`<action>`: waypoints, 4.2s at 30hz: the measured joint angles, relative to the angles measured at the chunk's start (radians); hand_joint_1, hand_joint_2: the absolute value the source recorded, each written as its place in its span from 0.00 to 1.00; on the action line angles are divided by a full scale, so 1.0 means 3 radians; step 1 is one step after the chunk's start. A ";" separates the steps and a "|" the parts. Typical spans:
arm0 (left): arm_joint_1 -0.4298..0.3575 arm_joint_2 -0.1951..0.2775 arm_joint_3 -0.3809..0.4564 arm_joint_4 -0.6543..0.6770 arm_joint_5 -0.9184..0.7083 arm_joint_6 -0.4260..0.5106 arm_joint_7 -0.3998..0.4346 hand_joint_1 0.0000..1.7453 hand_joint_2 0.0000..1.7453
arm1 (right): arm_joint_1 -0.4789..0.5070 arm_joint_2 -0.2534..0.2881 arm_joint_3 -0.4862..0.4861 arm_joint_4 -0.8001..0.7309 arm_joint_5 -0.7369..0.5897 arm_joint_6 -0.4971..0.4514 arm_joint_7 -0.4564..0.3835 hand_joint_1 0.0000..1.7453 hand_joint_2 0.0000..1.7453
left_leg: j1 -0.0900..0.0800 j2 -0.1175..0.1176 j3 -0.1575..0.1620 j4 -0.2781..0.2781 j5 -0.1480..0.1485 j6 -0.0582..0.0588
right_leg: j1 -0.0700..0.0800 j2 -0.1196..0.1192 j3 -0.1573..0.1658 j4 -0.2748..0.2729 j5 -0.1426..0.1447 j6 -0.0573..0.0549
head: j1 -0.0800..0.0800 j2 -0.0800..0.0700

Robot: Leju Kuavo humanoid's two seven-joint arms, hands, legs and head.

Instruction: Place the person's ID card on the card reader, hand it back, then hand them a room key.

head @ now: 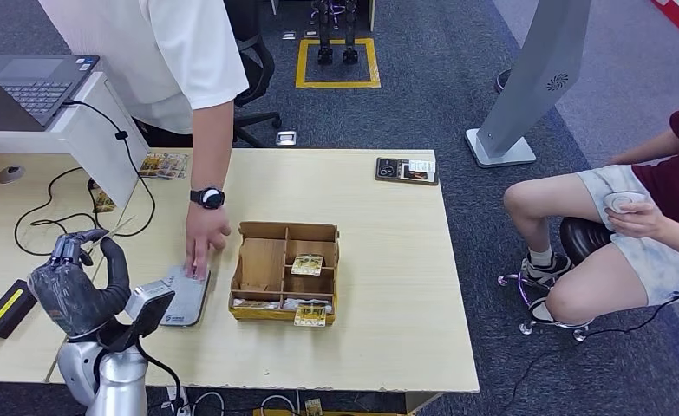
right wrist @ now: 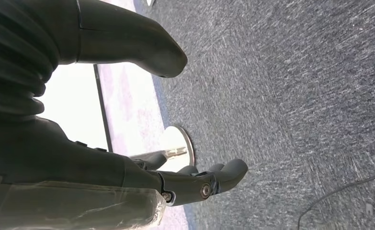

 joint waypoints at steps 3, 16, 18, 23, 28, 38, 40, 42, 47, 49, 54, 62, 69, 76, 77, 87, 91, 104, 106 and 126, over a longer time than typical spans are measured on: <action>-0.0006 -0.0003 0.0001 -0.0028 -0.0053 0.0000 -0.0001 1.00 1.00 | -0.0006 0.0000 0.0015 -0.0001 0.0014 0.0006 -0.0003 0.00 1.00 | 0.0000 0.0000 0.0000 0.0000 0.0000 0.0000 | 0.0000 0.0001 -0.0001 0.0000 0.0000 0.0000 | 0.0000 0.0000; 0.0006 0.0005 0.0096 0.0056 -0.1292 -0.0001 0.0300 1.00 1.00 | -0.0039 -0.0006 0.0088 -0.0002 0.0028 0.0063 -0.0014 0.00 1.00 | 0.0000 0.0001 -0.0001 0.0000 0.0000 0.0000 | 0.0000 0.0002 -0.0001 0.0000 0.0000 0.0000 | 0.0000 0.0000; 0.0008 0.0019 0.0093 0.0125 -0.1440 -0.0001 0.0524 1.00 1.00 | -0.0043 -0.0007 0.0098 -0.0003 0.0028 0.0069 -0.0016 0.00 1.00 | 0.0000 0.0001 -0.0001 0.0000 0.0000 0.0000 | 0.0000 0.0002 -0.0001 0.0000 0.0000 0.0000 | -0.0001 0.0000; 0.0034 0.0112 -0.0009 0.0320 -0.1613 -0.0001 0.1115 1.00 1.00 | -0.0044 -0.0010 0.0106 -0.0006 0.0027 0.0072 -0.0009 0.00 1.00 | 0.0000 0.0001 -0.0001 0.0000 0.0000 0.0000 | 0.0000 0.0002 -0.0002 0.0000 0.0000 0.0000 | -0.0001 0.0000; 0.0066 0.0309 -0.0302 0.0538 -0.1657 -0.0001 0.1635 1.00 1.00 | -0.0044 -0.0010 0.0112 -0.0006 0.0025 0.0060 0.0004 0.00 1.00 | 0.0000 0.0001 -0.0002 0.0000 0.0000 0.0000 | 0.0000 0.0002 -0.0002 0.0000 0.0000 0.0000 | 0.0000 0.0000; 0.0069 0.0710 -0.0929 0.1013 -0.1629 -0.0020 0.2186 1.00 1.00 | -0.0043 -0.0010 0.0123 -0.0006 0.0009 0.0054 0.0024 0.00 1.00 | 0.0000 0.0002 -0.0002 0.0000 0.0000 0.0000 | 0.0000 0.0003 -0.0003 0.0000 0.0000 0.0000 | 0.0000 0.0000; 0.0062 0.0764 -0.1019 0.1114 -0.1613 -0.0032 0.2225 1.00 1.00 | -0.0043 -0.0011 0.0124 -0.0006 0.0009 0.0054 0.0024 0.00 1.00 | 0.0000 0.0002 -0.0002 0.0000 0.0000 0.0000 | 0.0000 0.0003 -0.0003 0.0000 0.0000 0.0000 | 0.0000 0.0000; 0.0049 0.0814 -0.1100 0.1200 -0.1581 -0.0069 0.2261 1.00 1.00 | -0.0043 -0.0011 0.0128 -0.0006 0.0008 0.0054 0.0024 0.00 1.00 | 0.0000 0.0001 -0.0002 0.0000 0.0000 0.0000 | 0.0000 0.0003 -0.0003 0.0000 0.0000 0.0000 | 0.0000 0.0000; 0.0023 0.0955 -0.1359 0.1335 -0.1443 -0.0314 0.2414 1.00 1.00 | -0.0042 -0.0018 0.0143 -0.0006 -0.0008 0.0052 0.0024 0.00 1.00 | 0.0000 0.0001 -0.0002 0.0000 0.0000 0.0000 | 0.0000 0.0002 -0.0003 0.0000 0.0000 0.0000 | 0.0000 0.0000; 0.0006 0.1008 -0.1453 0.1366 -0.1392 -0.0413 0.2456 1.00 1.00 | -0.0042 -0.0022 0.0152 -0.0006 -0.0026 0.0049 0.0023 0.00 1.00 | 0.0000 0.0001 -0.0002 0.0000 0.0000 0.0000 | 0.0000 0.0002 -0.0003 0.0000 0.0000 0.0000 | 0.0000 0.0000; -0.0021 0.1086 -0.1604 0.1401 -0.1334 -0.0510 0.2475 1.00 1.00 | -0.0041 -0.0027 0.0169 -0.0006 -0.0031 0.0040 0.0022 0.00 1.00 | 0.0000 0.0001 -0.0002 0.0000 0.0000 0.0000 | 0.0000 0.0002 -0.0002 0.0000 0.0000 0.0000 | 0.0000 0.0000; -0.0037 0.1148 -0.1719 0.1430 -0.1326 -0.0572 0.2505 1.00 1.00 | -0.0042 -0.0029 0.0185 -0.0006 -0.0030 0.0040 0.0021 0.00 1.00 | 0.0000 0.0001 -0.0001 0.0000 0.0000 0.0000 | 0.0000 0.0001 -0.0001 0.0000 0.0000 0.0000 | 0.0000 0.0000; -0.0038 0.1174 -0.1762 0.1433 -0.1304 -0.0607 0.2535 1.00 1.00 | -0.0042 -0.0033 0.0186 -0.0006 -0.0031 0.0041 0.0018 0.00 1.00 | 0.0000 0.0001 -0.0001 0.0000 0.0000 0.0000 | 0.0000 0.0001 -0.0001 0.0000 0.0000 0.0000 | 0.0000 0.0000; -0.0039 0.1181 -0.1779 0.1433 -0.1277 -0.0610 0.2538 1.00 1.00 | -0.0042 -0.0033 0.0191 -0.0006 -0.0031 0.0039 0.0014 0.00 1.00 | 0.0000 0.0001 -0.0001 0.0000 0.0000 0.0000 | 0.0000 0.0001 -0.0001 0.0000 0.0000 0.0000 | 0.0000 0.0000; -0.0039 0.1181 -0.1780 0.1433 -0.1274 -0.0610 0.2539 1.00 1.00 | -0.0042 -0.0033 0.0193 -0.0006 -0.0031 0.0039 0.0013 0.00 1.00 | 0.0000 0.0001 -0.0001 0.0000 0.0000 0.0000 | 0.0000 0.0001 -0.0001 0.0000 0.0000 0.0000 | 0.0000 0.0000; 0.0051 0.1049 -0.1656 0.1149 -0.1276 -0.0032 0.2124 1.00 1.00 | -0.0041 -0.0034 0.0221 -0.0006 -0.0030 0.0025 0.0011 0.00 1.00 | 0.0000 0.0000 -0.0003 0.0000 0.0000 0.0000 | 0.0000 0.0000 -0.0002 0.0000 0.0000 0.0000 | 0.0000 0.0000; 0.0098 0.0708 -0.1265 0.0782 -0.1235 -0.0007 0.1347 1.00 1.00 | -0.0041 -0.0033 0.0254 -0.0006 -0.0028 0.0013 0.0011 0.00 1.00 | -0.0001 0.0000 -0.0007 0.0001 -0.0001 0.0001 | 0.0000 0.0000 -0.0004 -0.0002 0.0000 0.0000 | 0.0000 0.0000; -0.0145 0.0097 -0.0593 0.0518 -0.0998 -0.0006 0.0780 1.00 1.00 | -0.0062 -0.0036 0.0315 -0.0009 0.0040 0.0044 -0.0003 0.00 1.00 | 0.0000 0.0000 -0.0006 0.0001 0.0000 0.0001 | 0.0000 0.0001 -0.0004 -0.0002 0.0001 0.0001 | 0.0000 0.0000; -0.0203 0.0075 -0.0584 0.0523 -0.0973 -0.0007 0.0781 1.00 1.00 | -0.0069 -0.0038 0.0338 -0.0011 0.0056 0.0052 0.0005 0.00 1.00 | 0.0000 0.0000 -0.0006 0.0001 0.0000 0.0001 | 0.0000 0.0000 -0.0004 -0.0002 0.0001 0.0001 | 0.0000 0.0000; -0.0481 -0.0053 -0.0672 0.0634 -0.0192 -0.0008 0.0721 0.00 1.00 | -0.0085 -0.0043 0.0409 -0.0023 0.0045 0.0065 0.0024 0.00 1.00 | 0.0000 0.0001 -0.0006 0.0002 -0.0001 0.0001 | 0.0000 0.0003 -0.0005 -0.0002 0.0001 0.0001 | -0.0001 0.0000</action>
